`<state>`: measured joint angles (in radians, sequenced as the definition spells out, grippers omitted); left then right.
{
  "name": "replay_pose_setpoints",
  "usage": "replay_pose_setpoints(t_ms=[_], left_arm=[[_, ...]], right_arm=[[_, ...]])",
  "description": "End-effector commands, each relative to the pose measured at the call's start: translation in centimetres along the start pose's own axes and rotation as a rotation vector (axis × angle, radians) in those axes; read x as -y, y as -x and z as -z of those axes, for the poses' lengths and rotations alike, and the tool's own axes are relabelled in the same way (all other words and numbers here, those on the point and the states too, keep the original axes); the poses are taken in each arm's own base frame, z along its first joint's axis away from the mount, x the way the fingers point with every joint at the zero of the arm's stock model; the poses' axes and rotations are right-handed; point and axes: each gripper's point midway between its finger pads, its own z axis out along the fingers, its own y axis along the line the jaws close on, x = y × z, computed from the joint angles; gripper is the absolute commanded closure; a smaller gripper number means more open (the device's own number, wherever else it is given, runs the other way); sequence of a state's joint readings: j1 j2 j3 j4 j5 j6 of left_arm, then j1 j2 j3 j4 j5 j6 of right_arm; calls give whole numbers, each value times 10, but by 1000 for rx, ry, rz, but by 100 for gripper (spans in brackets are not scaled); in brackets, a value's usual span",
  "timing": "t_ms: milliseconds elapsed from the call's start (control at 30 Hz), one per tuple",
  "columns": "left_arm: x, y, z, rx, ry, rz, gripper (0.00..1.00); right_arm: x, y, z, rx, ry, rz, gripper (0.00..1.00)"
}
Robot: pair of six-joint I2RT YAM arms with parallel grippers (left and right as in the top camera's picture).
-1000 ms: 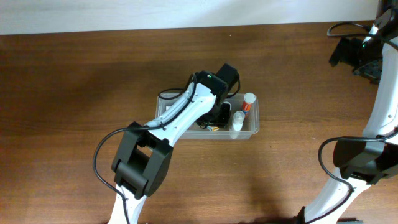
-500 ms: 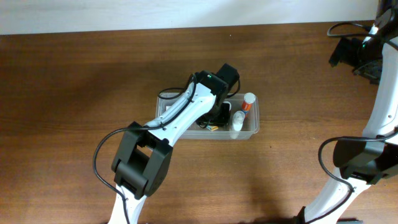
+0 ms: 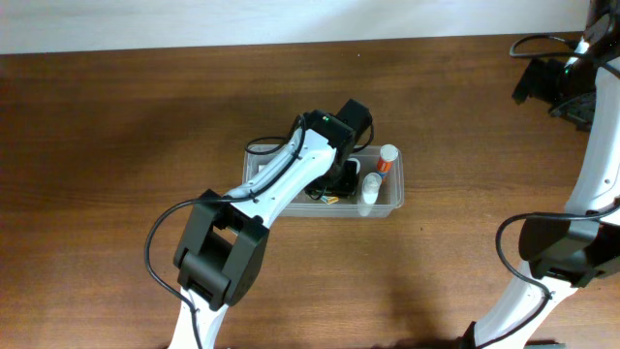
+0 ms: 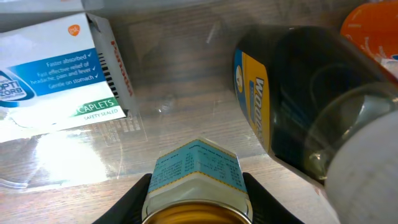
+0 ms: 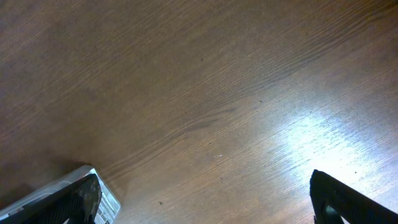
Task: Pack container
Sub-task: 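Lower the jar into the container beside the dark bottle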
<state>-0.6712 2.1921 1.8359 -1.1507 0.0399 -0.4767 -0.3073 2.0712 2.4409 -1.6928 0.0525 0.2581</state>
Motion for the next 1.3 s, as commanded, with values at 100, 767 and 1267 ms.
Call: replay_pose_setpoints(t_ms=[100,767,1267], left_arm=[[-11,-7,-12,-16,49,13,64],[-11,-6,-20,-7,44,14,63],[-12,-7,-20,-10,47,13,51]], right_arm=[[3,0,15,36,-3,-4,2],[3,0,15,36,-3,-4,2],[3,0,15,36,-3,-4,2]])
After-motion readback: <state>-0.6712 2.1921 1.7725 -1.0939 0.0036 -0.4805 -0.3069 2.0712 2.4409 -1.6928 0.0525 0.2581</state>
